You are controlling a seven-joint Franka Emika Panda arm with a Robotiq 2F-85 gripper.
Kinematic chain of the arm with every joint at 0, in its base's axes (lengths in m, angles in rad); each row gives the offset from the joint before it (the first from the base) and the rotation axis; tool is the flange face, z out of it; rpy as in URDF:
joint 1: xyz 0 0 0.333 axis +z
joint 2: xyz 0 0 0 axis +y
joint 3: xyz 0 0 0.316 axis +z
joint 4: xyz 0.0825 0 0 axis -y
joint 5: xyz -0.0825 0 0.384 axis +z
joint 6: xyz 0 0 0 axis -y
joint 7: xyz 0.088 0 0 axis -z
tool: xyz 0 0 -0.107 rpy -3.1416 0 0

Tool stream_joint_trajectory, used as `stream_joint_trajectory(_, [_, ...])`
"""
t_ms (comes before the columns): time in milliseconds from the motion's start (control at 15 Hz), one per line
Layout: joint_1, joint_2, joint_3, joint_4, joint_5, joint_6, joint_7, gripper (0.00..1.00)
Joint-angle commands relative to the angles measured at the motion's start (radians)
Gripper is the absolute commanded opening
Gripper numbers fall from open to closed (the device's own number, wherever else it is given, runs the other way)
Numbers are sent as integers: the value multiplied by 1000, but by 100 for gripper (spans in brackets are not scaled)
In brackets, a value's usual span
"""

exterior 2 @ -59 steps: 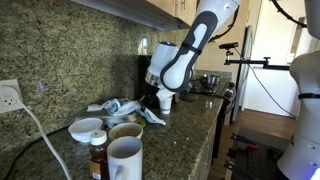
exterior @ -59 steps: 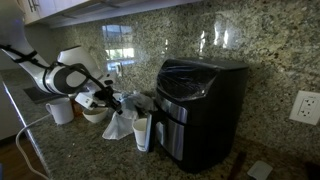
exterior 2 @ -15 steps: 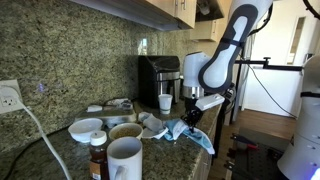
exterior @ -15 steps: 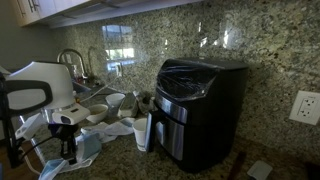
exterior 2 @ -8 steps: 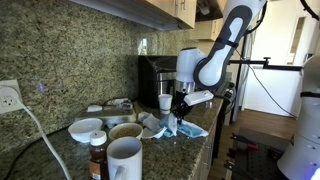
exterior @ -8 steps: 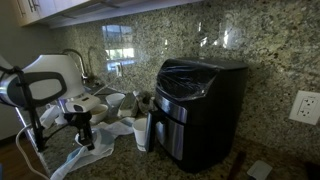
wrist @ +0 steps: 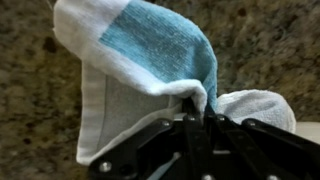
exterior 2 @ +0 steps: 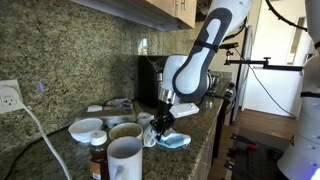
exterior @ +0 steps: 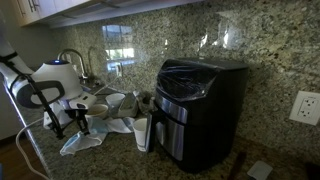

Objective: Use the cloth to wipe the kitchen surface

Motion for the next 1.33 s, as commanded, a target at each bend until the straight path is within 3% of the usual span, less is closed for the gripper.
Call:
stream_joint_trajectory(0, [-143, 33, 181, 6, 175, -49, -215, 2])
stream_joint_trajectory(133, [-180, 1, 210, -22, 243, -116, -279, 2])
stream_joint_trajectory(333, [-182, -57, 187, -64, 322, -254, -343, 2])
stream_joint_trajectory(600, [-138, -128, 108, -115, 397, -458, -415, 2])
stream_joint_trajectory(800, [-95, -177, 37, -165, 377, -553, -393, 2])
stream_joint_trajectory(933, [-62, -207, -13, -201, 325, -544, -317, 2])
stream_joint_trajectory(1267, [-29, -263, -119, -275, 171, -392, -59, 2])
